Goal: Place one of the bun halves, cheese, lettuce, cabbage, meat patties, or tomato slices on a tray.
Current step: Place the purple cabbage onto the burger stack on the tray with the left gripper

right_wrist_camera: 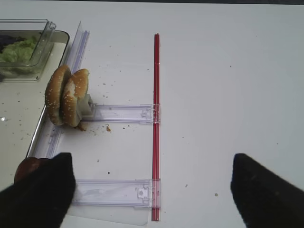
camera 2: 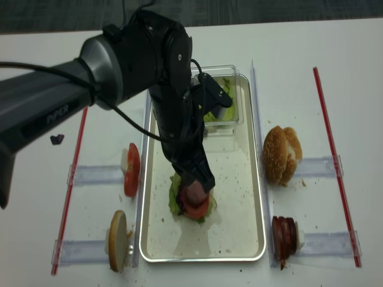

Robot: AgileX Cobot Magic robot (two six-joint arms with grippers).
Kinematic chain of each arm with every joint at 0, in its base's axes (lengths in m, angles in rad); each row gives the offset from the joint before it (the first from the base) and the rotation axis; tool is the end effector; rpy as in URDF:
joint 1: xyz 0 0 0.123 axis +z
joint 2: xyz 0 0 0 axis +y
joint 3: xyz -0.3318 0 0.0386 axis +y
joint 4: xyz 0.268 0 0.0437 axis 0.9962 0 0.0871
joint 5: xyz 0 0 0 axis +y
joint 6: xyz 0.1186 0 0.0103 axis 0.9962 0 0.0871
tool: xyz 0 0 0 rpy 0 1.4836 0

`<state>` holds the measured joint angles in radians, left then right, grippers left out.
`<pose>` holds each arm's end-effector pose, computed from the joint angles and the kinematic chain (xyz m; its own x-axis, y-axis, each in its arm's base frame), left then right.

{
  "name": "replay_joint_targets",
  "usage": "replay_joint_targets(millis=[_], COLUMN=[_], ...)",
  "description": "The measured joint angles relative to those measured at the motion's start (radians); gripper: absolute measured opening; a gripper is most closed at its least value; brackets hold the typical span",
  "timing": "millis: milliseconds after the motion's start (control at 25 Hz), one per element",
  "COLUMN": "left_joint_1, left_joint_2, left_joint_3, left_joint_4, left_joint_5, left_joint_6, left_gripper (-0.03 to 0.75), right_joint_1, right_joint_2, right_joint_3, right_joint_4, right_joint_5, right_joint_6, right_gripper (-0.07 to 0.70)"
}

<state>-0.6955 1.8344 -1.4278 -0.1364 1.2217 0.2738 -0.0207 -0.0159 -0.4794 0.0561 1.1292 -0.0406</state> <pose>0.2904 -0.2622 0.2494 -0.6040 0.7947 -0.0606 0.7950 0.5953 -0.1171 -0.0157 0.0064 0.2603 -0.5188 -0.0058 -0.8549 -0.0313 0.9994 0.0121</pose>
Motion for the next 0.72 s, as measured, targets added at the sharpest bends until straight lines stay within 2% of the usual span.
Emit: replay_joint_targets(millis=[200, 720], left_joint_1=[0.0, 0.0], left_joint_2=[0.022, 0.077], left_joint_3=[0.0, -0.014], left_joint_4=[0.0, -0.011], left_joint_5=[-0.044, -0.094], left_joint_6=[0.01, 0.042], left_gripper=[0.041, 0.04], right_joint_1=[0.0, 0.0], right_joint_2=[0.0, 0.0], right_joint_3=[0.0, 0.0], right_joint_4=[0.0, 0.0], right_joint_5=[0.0, 0.0], right_joint_6=[0.0, 0.0], right_gripper=[0.678, 0.678])
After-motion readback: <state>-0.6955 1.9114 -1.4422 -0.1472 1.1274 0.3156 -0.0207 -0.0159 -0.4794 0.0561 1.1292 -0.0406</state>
